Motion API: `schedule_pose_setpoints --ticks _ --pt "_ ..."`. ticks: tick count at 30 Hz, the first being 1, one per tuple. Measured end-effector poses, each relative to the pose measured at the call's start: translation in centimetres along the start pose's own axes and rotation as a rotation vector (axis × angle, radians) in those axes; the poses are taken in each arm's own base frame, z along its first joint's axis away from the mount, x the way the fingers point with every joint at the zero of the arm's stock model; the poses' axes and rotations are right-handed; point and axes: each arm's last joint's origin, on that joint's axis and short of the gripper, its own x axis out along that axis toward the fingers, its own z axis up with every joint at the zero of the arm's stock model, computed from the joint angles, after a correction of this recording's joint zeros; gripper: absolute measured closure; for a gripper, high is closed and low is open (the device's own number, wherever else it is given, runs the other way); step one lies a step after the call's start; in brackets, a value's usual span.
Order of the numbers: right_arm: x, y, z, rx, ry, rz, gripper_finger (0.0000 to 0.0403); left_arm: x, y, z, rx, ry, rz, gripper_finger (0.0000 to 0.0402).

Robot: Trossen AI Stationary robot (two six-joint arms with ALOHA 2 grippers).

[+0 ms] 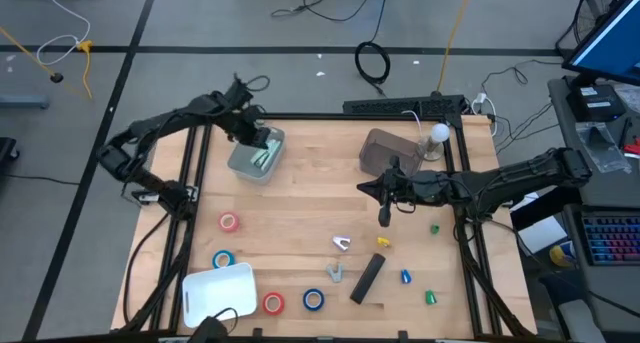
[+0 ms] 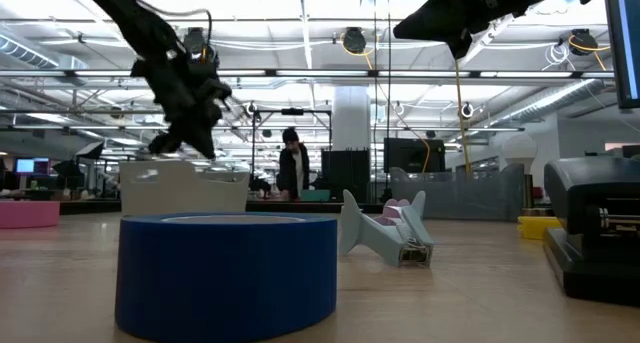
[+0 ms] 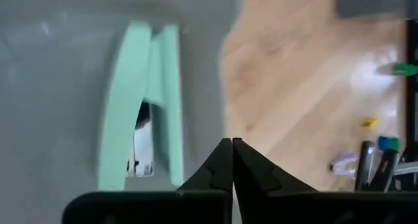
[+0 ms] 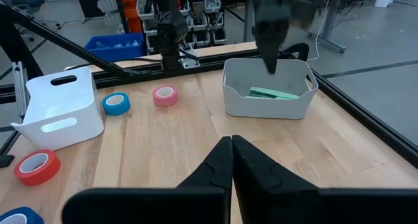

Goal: Pick and place Stapler, Stapler remover, tape
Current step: Put the black stapler into the gray bin

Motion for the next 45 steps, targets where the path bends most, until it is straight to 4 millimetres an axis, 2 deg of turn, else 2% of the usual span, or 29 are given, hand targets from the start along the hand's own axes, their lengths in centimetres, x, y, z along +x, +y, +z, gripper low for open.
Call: schedule_pose_setpoints --ticks 4,11,16,21,29,36,39,45 --pt "0.0 0.0 0.0 0.0 0.0 0.0 0.0403 -3.5 -3.0 -1.4 0.055 -0.105 0.018 0.0393" --pt "-1.1 -0.3 0.4 -0.002 -0.001 0.0 0.0403 -8.2 -6.9 -7.2 0.111 -0.263 0.112 0.0395" --pt "-3.4 -1.0 1.0 0.0 -0.004 0.006 0.0403 -10.2 -8.3 -11.1 0.175 -0.337 0.154 0.0399" --pt "-5.7 -1.2 1.2 -0.009 0.006 0.038 0.0403 -11.1 -9.1 -13.5 0.248 -0.372 0.137 0.0396" --pt "-7.9 -0.8 0.2 -0.036 0.027 0.115 0.0403 -10.3 -10.4 -15.6 0.347 -0.376 0.131 0.0387" --pt "-9.0 -1.4 -3.0 0.066 -0.015 0.156 0.0403 -6.9 -10.8 -17.0 0.378 -0.354 0.001 0.0397" --pt "-9.5 -1.8 -3.9 0.093 -0.064 0.171 0.0403 -5.3 -10.5 -17.7 0.363 -0.336 -0.039 0.0384" --pt "-10.6 -2.8 -5.1 0.13 -0.121 0.183 0.0403 -3.3 -9.5 -19.0 0.311 -0.276 -0.022 0.0378"
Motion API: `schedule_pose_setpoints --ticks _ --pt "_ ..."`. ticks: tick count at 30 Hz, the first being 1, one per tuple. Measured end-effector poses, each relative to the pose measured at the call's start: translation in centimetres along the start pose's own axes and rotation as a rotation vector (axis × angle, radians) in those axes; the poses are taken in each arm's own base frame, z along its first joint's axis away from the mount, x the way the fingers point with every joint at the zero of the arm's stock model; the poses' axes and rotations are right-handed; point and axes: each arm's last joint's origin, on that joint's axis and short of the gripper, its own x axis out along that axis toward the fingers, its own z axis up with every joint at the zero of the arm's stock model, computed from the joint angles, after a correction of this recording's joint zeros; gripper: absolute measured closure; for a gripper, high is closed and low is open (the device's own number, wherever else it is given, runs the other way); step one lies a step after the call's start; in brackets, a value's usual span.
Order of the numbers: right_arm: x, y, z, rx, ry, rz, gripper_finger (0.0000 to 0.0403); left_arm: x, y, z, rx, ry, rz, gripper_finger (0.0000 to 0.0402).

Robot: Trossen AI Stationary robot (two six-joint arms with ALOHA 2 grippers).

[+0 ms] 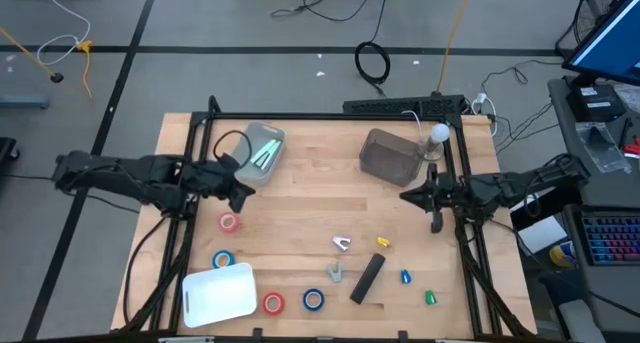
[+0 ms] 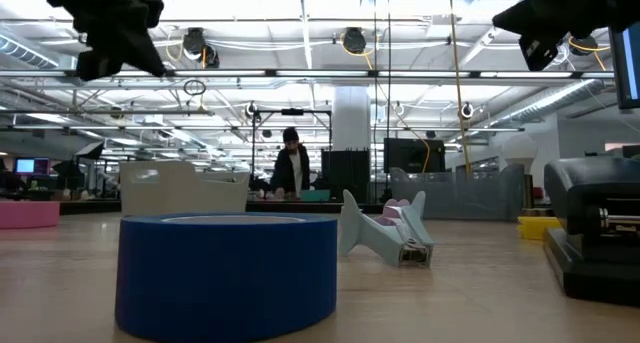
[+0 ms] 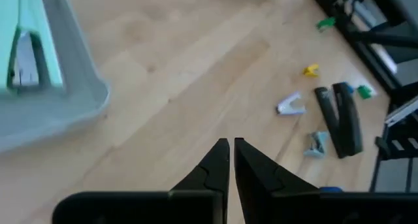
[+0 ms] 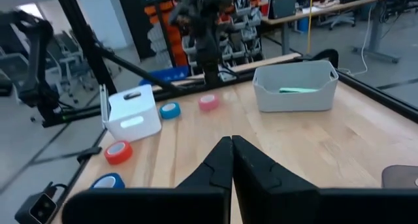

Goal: Pick and place Stapler, Stapler remover, tape
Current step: Put the black stapler into the gray bin

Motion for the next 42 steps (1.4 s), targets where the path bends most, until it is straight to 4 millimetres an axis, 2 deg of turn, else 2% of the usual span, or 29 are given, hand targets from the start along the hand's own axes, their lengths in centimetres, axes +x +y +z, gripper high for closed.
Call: schedule_pose_setpoints --ticks 8,18,35,42 --pt "-0.4 -0.7 -1.9 0.017 -0.043 0.011 0.0403 0.6 -0.2 -0.9 -0.026 -0.027 -0.012 0.0398" --pt "0.1 -1.1 -4.1 0.041 -0.111 0.031 0.0403 0.5 -0.7 -1.7 -0.073 0.015 -0.035 0.037" --pt "0.1 -1.2 -4.2 0.064 -0.113 0.037 0.0403 0.3 -0.9 -2.8 -0.104 0.084 -0.031 0.0371" --pt "0.1 -1.2 -4.2 0.064 -0.113 0.037 0.0403 0.1 -0.2 -3.7 -0.109 0.19 0.038 0.0371"
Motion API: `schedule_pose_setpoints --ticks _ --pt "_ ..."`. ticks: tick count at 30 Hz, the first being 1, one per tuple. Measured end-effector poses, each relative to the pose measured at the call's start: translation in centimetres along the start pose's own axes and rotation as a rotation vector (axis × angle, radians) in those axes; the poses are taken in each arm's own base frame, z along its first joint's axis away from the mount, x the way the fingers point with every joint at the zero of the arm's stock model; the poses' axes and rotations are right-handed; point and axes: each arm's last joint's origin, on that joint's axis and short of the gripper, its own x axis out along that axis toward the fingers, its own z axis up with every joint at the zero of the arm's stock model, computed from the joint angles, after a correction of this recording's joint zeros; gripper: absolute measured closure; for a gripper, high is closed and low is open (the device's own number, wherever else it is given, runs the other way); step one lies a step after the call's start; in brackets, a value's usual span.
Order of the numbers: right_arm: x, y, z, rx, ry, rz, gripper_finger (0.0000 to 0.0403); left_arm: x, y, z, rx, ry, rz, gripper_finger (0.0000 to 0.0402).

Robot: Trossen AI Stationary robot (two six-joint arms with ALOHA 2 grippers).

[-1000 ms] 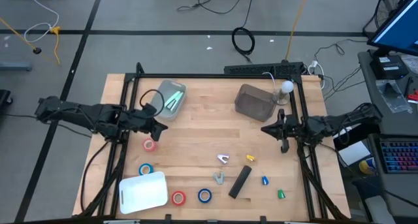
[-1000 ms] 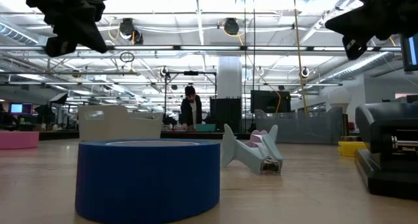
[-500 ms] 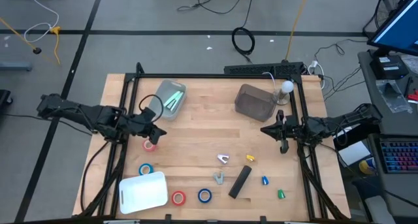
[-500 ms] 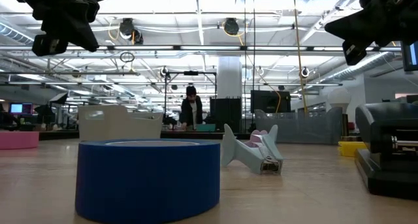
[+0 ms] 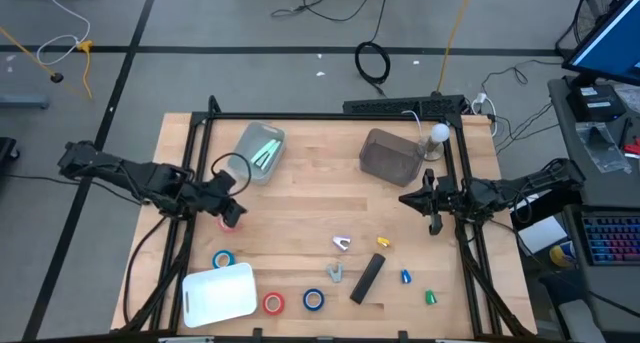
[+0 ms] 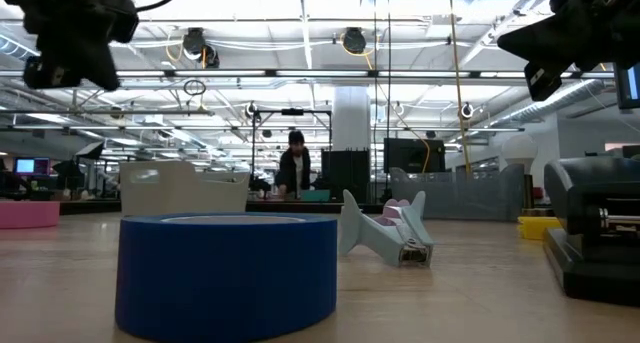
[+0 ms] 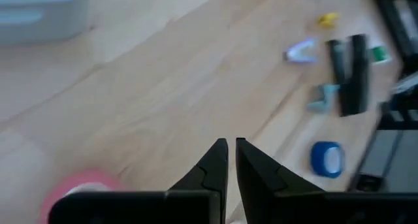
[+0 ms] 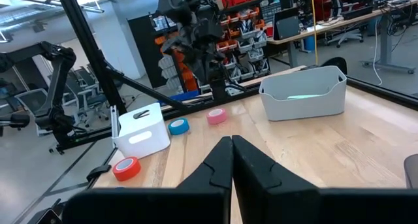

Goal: Pick and place Stapler, Stapler remover, tape
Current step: Put the black stapler into the gray bin

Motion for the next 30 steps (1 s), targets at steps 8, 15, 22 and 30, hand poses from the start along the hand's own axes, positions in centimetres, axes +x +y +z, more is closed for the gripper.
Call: schedule_pose_setpoints --ticks 8,15,22,30 --pt "0.0 0.1 0.3 0.009 -0.025 0.008 0.0403 -0.2 1.4 -1.2 -0.011 0.086 0.152 0.033" --pt "0.0 0.1 0.3 0.011 -0.029 0.009 0.0403 -0.3 1.6 -1.3 -0.007 0.104 0.168 0.0262" --pt "0.0 0.1 0.3 0.011 -0.029 0.009 0.0403 -0.3 1.5 -1.5 0.039 0.173 0.141 0.0225" --pt "0.0 0.1 0.4 0.038 -0.039 0.013 0.0403 -0.3 1.5 -1.4 0.039 0.144 0.15 0.0226"
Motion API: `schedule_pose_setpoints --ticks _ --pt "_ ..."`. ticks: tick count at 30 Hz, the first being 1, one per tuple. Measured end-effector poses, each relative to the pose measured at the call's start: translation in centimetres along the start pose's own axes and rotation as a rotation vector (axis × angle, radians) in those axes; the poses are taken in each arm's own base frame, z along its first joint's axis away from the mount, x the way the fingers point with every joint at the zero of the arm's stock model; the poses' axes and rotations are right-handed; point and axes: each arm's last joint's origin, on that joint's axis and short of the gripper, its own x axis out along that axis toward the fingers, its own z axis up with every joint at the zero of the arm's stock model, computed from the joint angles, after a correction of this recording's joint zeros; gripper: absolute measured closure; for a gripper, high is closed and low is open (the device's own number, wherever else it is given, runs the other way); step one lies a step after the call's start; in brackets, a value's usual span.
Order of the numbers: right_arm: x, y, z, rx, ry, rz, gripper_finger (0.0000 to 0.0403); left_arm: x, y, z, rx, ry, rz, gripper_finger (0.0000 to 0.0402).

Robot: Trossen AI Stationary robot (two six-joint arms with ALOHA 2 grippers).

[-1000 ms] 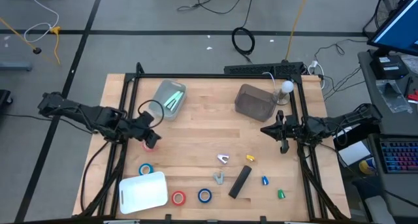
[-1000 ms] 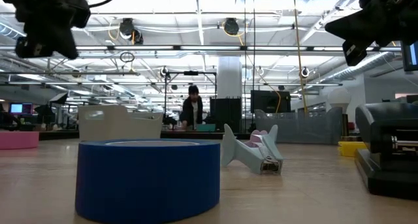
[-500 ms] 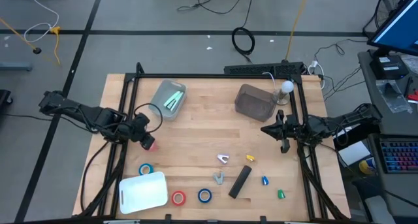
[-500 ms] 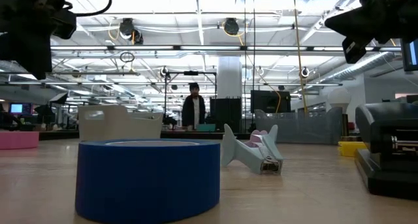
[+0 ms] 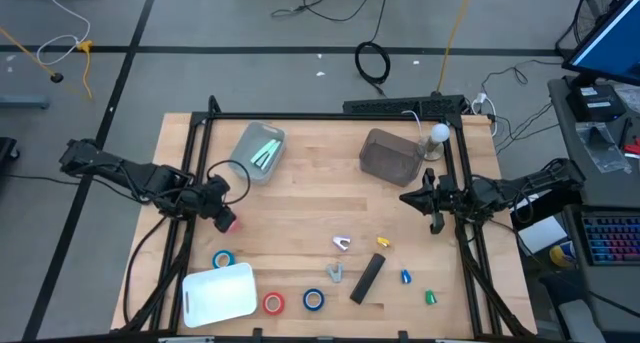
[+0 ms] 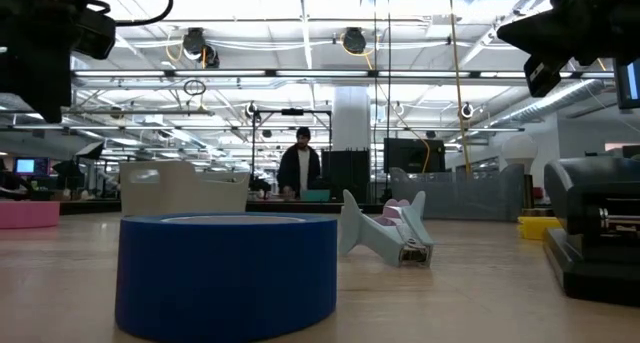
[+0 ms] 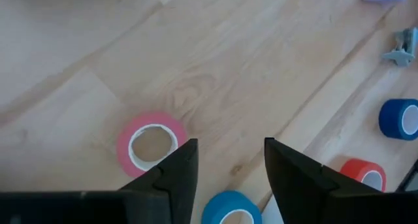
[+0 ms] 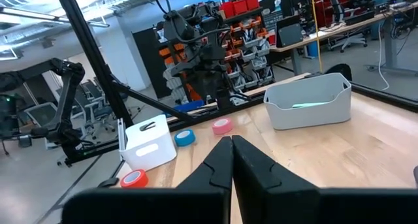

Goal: Pick and place Stapler, Stapler remover, tape
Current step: Put the black stapler into the gray bin

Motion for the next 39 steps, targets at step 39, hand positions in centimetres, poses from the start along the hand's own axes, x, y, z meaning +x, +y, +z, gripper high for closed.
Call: schedule_pose_setpoints --ticks 39 --pt "1.5 1.4 2.4 0.044 -0.143 0.084 0.0403 -1.5 -2.9 3.0 0.156 -0.436 -0.27 0.0227"
